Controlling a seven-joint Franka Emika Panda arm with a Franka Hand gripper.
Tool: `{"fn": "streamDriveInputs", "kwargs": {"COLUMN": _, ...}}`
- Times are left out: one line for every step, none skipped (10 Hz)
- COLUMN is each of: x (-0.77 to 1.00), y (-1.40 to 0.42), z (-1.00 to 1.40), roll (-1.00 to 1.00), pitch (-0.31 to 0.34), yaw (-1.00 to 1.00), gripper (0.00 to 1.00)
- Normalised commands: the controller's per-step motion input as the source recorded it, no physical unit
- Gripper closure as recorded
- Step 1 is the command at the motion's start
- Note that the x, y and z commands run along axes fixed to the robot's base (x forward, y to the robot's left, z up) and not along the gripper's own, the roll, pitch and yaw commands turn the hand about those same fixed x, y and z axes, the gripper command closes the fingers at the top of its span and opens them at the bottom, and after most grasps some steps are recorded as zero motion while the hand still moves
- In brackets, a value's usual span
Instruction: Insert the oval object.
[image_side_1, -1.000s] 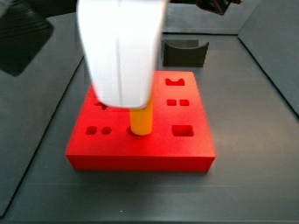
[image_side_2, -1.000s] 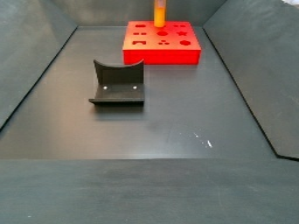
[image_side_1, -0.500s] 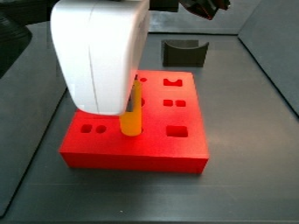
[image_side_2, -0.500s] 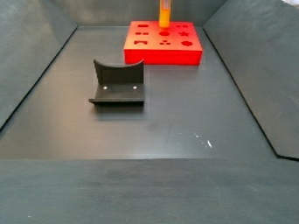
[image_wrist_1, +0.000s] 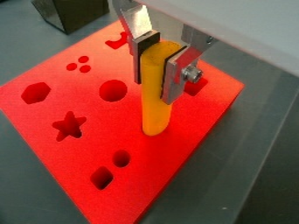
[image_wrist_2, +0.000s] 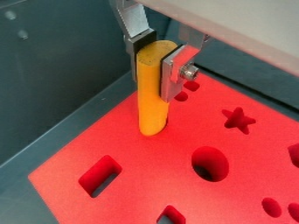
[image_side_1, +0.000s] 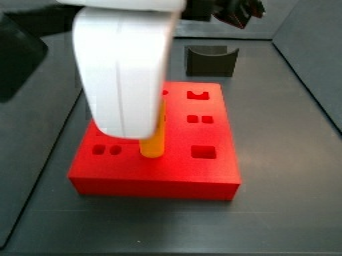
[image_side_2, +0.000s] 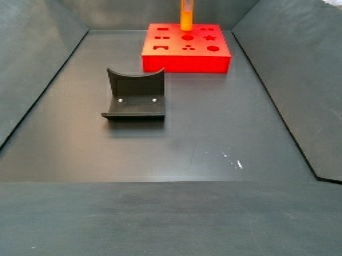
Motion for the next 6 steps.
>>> {"fn": "streamDriveInputs", "kwargs": {"x": 0.17, "y": -0.09, "z": -0.11, "roll": 0.17, "pitch": 0.007, "yaw": 0.2, "gripper": 1.0}}
{"fn": "streamDriveInputs", "kwargs": {"x": 0.0, "y": 0.0, "z": -0.09, "roll": 0.13, "pitch": 0.0, "yaw": 0.02, "gripper": 1.0}}
{"fn": "streamDriveInputs", "kwargs": {"x": 0.0, "y": 0.0, "z": -0.15, "roll": 0.17, "pitch": 0.023, "yaw": 0.0, "gripper": 1.0}}
{"fn": "streamDriveInputs", "kwargs": {"x": 0.0, "y": 0.0, "z": -0.38, "roll": 0.1, "pitch": 0.0, "yaw": 0.0, "gripper": 1.0}}
{"fn": "streamDriveInputs", "kwargs": {"x": -0.09, "y": 0.02, "z": -0.49, "roll": 0.11, "pitch": 0.0, "yaw": 0.0, "gripper": 1.0}}
{"fn": "streamDriveInputs", "kwargs": {"x": -0.06, "y": 0.0, "z": -0.48, "roll": 0.04, "pitch": 0.0, "yaw": -0.05, "gripper": 1.0}}
